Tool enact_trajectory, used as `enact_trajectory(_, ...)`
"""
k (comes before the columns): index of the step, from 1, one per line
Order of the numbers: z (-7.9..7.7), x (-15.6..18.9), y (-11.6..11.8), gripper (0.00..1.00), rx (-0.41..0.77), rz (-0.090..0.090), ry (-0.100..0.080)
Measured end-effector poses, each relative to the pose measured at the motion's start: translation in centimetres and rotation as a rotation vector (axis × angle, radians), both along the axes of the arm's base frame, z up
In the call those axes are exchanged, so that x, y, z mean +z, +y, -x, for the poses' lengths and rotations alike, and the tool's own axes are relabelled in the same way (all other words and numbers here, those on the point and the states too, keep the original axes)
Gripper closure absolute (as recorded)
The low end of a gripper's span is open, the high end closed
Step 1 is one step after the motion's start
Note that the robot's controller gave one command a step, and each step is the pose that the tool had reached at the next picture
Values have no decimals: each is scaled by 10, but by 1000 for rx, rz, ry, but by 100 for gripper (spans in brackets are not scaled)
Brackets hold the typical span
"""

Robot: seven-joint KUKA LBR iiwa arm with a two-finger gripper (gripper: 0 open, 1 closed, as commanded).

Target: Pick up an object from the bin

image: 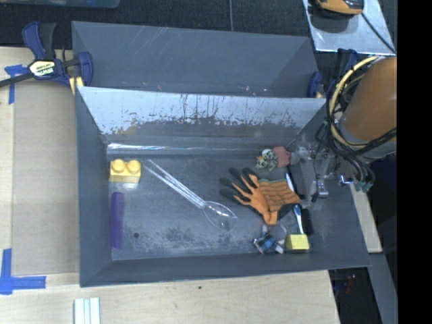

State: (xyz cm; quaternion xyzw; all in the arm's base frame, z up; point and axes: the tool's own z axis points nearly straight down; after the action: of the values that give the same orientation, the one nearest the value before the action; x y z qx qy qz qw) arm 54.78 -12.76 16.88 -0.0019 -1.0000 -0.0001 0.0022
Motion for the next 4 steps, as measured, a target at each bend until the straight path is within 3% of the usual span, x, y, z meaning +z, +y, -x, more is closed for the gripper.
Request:
enact_trajectory(1,-2,4,1,0,2,1,-8)
enact_trajectory(2,-7,-72,24,0,-128,1,-12)
enact_trajectory(3,-5,-75,38,0,-158,3,-16)
enact_trajectory(4,14,-69,65,0,-294,1,-7)
